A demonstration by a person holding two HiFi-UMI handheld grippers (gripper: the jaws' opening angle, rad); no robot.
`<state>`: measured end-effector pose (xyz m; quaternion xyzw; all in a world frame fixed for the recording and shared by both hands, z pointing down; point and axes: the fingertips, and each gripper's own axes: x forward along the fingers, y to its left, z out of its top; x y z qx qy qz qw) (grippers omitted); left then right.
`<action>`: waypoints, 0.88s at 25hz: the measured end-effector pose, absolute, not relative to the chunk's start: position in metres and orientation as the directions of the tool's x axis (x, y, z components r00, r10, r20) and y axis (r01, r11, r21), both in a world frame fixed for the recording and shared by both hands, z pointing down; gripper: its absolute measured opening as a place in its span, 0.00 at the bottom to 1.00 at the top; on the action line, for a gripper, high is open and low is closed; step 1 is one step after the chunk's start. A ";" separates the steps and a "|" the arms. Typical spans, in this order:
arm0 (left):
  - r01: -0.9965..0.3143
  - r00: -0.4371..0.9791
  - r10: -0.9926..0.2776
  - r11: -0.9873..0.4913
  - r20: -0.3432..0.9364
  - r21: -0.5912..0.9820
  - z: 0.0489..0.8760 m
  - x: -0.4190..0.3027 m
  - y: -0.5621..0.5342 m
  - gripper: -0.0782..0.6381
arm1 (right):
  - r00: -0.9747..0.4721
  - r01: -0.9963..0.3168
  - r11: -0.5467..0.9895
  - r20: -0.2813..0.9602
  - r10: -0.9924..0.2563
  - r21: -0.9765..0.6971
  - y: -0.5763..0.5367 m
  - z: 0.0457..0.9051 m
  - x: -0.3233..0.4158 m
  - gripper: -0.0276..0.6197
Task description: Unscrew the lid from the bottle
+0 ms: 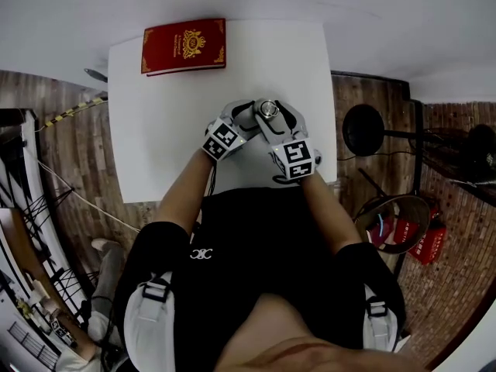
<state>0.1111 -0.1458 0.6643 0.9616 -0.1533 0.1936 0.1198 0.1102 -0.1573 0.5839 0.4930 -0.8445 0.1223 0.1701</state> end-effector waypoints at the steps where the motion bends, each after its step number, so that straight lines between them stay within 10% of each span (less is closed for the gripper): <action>1: -0.339 0.878 -0.247 -0.926 0.410 0.167 0.664 0.111 -0.146 0.62 | -0.472 -0.863 0.504 0.413 -0.779 -0.038 -0.157 0.584 0.110 0.41; 14: -0.331 0.877 -0.242 -0.930 0.414 0.157 0.664 0.111 -0.145 0.61 | -0.726 -0.315 0.946 0.624 -0.289 0.072 -0.149 0.592 0.105 0.41; 22: -0.334 0.876 -0.241 -0.928 0.417 0.165 0.668 0.111 -0.146 0.61 | -0.746 -0.607 0.785 0.429 -0.509 -0.123 -0.148 0.556 0.121 0.47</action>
